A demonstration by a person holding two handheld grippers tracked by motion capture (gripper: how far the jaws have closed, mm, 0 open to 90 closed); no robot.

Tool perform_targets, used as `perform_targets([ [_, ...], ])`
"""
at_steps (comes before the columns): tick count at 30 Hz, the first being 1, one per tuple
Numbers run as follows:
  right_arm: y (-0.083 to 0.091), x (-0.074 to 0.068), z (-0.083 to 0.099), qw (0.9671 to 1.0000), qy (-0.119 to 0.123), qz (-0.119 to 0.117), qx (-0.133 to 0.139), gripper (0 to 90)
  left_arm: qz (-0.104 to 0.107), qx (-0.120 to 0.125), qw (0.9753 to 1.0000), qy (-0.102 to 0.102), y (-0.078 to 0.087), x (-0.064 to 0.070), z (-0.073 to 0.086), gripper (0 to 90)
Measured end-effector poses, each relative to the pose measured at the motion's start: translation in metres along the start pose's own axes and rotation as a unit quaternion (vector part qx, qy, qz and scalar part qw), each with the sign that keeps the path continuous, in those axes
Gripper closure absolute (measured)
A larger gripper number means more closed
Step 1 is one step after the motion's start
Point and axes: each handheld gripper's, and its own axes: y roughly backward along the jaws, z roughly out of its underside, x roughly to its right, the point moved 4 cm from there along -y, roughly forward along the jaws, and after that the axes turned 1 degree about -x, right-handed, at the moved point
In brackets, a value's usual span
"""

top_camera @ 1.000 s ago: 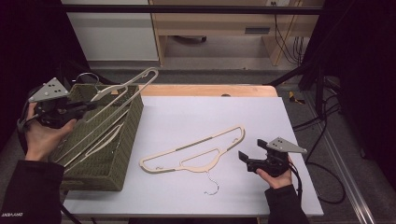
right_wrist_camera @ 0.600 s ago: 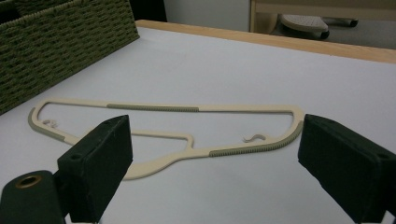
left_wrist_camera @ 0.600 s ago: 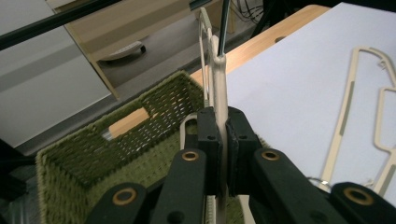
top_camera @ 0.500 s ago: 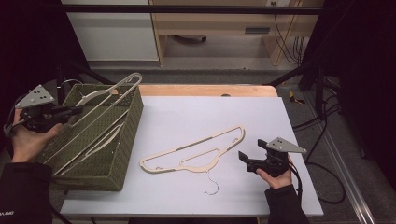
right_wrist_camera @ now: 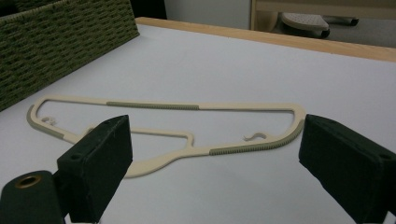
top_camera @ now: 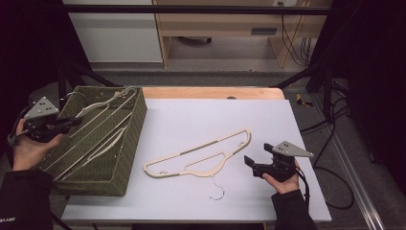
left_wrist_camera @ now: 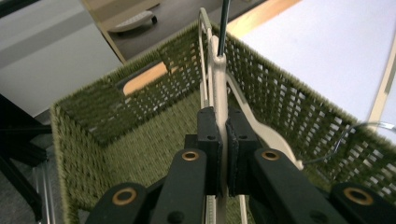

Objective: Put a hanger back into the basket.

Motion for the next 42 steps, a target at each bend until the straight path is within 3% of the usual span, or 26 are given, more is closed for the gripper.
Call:
perform_targets([
  [1, 0.001, 0.0, 0.0, 1.0, 0.0, -0.002, -0.002, 10.3, -0.001, -0.01, 0.9999, -0.003, -0.005, 0.003, 0.007, 85.9],
  [7, 0.0, -0.001, 0.0, 1.0, 0.0, -0.002, -0.001, 10.3, -0.007, -0.012, 0.9997, -0.018, -0.02, 0.013, 0.013, 85.8],
  [16, 0.001, -0.001, 0.0, 1.0, -0.005, -0.001, 0.001, 10.3, -0.004, -0.04, 0.9992, 0.001, -0.043, 0.022, 0.039, 85.7],
  [17, 0.001, -0.001, 0.0, 1.0, -0.001, -0.003, -0.002, 10.3, -0.008, -0.057, 0.9984, -0.005, -0.045, 0.024, 0.043, 85.2],
  [22, 0.0, -0.003, 0.0, 1.0, -0.003, -0.003, -0.002, 10.3, 0.006, -0.072, 0.9974, 0.009, -0.048, 0.03, 0.046, 82.7],
  [24, 0.0, -0.003, 0.0, 1.0, -0.002, -0.002, -0.002, 10.3, 0.021, -0.088, 0.9959, 0.003, -0.049, 0.035, 0.046, 81.5],
  [26, 0.0, -0.003, 0.0, 1.0, -0.001, -0.004, -0.003, 10.3, 0.022, -0.106, 0.9941, -0.006, -0.051, 0.04, 0.045, 80.3],
  [33, 0.0, -0.004, 0.0, 1.0, 0.002, -0.004, -0.001, 9.7, 0.047, -0.137, 0.9895, 0.005, -0.055, 0.052, 0.046, 75.3],
  [42, 0.001, -0.006, -0.001, 1.0, 0.004, -0.007, 0.001, 9.8, 0.053, -0.12, 0.9914, 0.007, -0.038, 0.054, 0.043, 70.7],
])
